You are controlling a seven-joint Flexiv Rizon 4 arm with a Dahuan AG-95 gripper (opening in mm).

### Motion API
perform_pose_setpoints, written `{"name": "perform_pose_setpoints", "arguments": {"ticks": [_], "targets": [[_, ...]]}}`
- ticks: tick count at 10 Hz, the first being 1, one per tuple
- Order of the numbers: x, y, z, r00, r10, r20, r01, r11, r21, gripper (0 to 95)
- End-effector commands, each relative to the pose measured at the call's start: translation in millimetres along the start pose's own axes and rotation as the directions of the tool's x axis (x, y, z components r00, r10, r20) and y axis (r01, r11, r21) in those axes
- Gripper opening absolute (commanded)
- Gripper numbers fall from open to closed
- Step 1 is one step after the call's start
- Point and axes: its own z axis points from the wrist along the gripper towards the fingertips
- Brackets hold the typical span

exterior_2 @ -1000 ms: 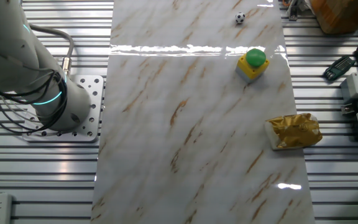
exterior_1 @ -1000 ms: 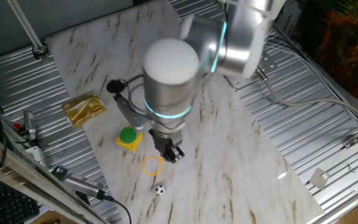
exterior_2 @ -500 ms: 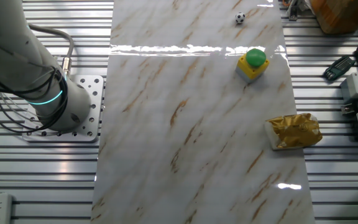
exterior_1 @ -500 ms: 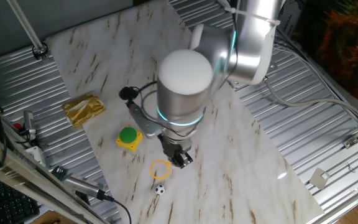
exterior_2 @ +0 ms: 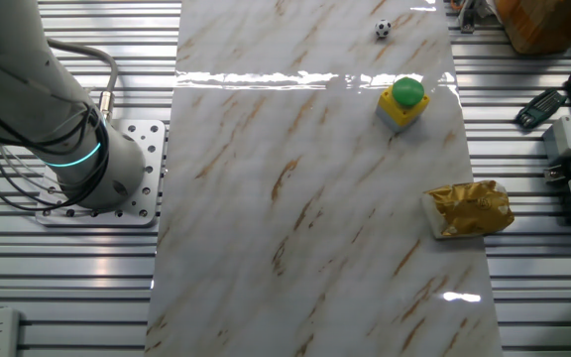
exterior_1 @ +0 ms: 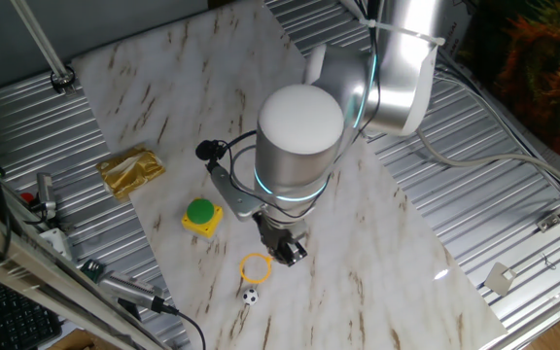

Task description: Attach the bubble ring to the ball

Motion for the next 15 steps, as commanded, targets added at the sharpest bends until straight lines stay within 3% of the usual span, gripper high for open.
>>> {"name": "perform_pose_setpoints", "arguments": {"ticks": [1,3,15], "targets": [[0.6,4.2,3.6,1.0,0.005,0.011,-0.005,1.0,0.002,0.0],[3.4,8.8,10.3,1.0,0.009,0.02,-0.009,1.0,0.002,0.0],[10.9,9.5,34.8,1.0,-0.011,0.0,0.011,1.0,0.008,0.0]]}}
